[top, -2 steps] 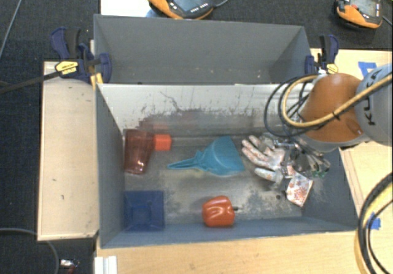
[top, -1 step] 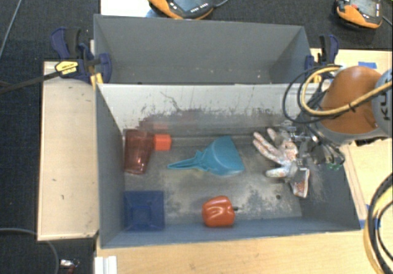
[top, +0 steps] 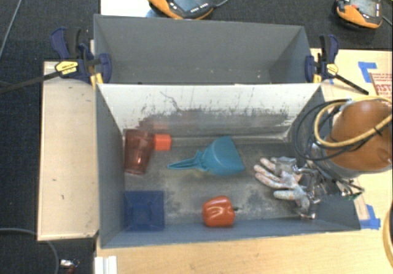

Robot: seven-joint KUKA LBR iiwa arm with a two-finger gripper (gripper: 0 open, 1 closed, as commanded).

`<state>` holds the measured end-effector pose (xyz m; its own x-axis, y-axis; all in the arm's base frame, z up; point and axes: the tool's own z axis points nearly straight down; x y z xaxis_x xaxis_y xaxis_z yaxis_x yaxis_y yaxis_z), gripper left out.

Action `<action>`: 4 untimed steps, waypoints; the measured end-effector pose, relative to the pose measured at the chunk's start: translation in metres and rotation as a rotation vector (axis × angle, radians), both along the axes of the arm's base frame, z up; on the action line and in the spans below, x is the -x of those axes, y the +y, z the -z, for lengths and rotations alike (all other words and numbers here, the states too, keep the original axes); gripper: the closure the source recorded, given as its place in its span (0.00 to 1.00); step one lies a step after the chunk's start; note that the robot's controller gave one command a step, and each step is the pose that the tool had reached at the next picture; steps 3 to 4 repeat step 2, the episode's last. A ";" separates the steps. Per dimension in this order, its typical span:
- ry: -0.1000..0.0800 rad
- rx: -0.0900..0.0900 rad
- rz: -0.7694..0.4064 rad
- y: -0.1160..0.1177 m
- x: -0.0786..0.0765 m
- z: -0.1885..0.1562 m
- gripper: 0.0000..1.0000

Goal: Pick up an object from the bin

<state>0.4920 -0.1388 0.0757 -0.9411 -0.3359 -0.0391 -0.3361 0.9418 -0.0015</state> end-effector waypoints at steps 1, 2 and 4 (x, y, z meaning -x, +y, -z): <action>-0.005 0.002 -0.038 0.003 -0.047 0.005 1.00; -0.005 0.001 -0.037 0.003 -0.047 0.005 1.00; -0.005 0.001 -0.037 0.003 -0.047 0.005 1.00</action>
Offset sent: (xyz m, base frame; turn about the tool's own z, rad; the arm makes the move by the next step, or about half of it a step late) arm 0.0000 0.0000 0.0000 0.0000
